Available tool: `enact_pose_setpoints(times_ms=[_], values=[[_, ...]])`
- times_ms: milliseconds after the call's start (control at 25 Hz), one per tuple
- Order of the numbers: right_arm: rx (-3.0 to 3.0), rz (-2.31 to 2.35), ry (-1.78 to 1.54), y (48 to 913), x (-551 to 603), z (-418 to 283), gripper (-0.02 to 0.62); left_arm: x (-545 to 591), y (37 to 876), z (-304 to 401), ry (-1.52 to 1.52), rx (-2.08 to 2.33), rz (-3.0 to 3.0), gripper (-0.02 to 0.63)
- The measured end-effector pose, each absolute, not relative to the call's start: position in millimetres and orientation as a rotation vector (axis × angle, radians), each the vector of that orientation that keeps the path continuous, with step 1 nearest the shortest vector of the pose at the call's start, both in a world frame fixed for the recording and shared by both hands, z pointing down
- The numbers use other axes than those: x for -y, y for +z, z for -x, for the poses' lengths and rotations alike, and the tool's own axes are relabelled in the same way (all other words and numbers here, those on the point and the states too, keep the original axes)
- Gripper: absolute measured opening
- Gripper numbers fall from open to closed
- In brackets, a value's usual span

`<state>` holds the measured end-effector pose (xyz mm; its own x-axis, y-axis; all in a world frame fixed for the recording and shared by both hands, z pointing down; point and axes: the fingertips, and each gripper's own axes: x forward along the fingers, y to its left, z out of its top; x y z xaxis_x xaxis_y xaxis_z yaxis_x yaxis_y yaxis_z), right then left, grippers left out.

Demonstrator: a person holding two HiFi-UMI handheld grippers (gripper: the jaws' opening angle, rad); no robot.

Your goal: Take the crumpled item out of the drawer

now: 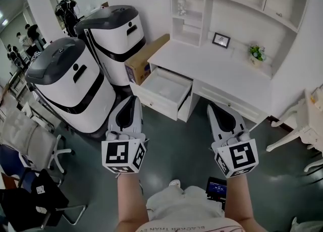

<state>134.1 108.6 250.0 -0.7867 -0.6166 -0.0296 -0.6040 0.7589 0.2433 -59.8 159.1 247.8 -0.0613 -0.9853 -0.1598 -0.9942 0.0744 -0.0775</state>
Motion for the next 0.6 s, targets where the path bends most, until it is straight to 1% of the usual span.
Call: enact_pose_setpoints(times_ms=[600], values=[[2.906,-0.990,-0.357,257,-40,-82,0.006,-106,253,119,0.092,-2.201,1.997,0.009]])
